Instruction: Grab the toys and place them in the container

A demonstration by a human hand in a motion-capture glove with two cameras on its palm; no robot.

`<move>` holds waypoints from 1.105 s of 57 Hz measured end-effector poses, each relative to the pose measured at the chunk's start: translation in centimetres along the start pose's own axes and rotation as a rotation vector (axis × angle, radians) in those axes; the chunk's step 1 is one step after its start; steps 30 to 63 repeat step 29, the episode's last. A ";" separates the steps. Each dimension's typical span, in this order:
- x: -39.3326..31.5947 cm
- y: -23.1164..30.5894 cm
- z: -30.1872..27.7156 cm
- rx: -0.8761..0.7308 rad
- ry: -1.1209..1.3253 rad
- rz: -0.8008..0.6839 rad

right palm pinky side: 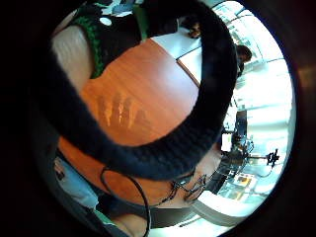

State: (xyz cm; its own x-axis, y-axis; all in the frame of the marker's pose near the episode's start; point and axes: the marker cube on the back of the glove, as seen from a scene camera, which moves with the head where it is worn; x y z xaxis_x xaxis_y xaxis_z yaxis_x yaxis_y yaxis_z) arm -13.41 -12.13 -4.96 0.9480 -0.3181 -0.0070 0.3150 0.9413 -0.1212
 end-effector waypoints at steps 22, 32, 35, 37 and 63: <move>6.7 6.1 8.9 -0.054 -0.020 0.150; 7.0 6.2 10.3 -0.094 -0.046 0.147; 7.0 6.2 10.3 -0.094 -0.046 0.147; 7.0 6.2 10.3 -0.094 -0.046 0.147; 7.0 6.2 10.3 -0.094 -0.046 0.147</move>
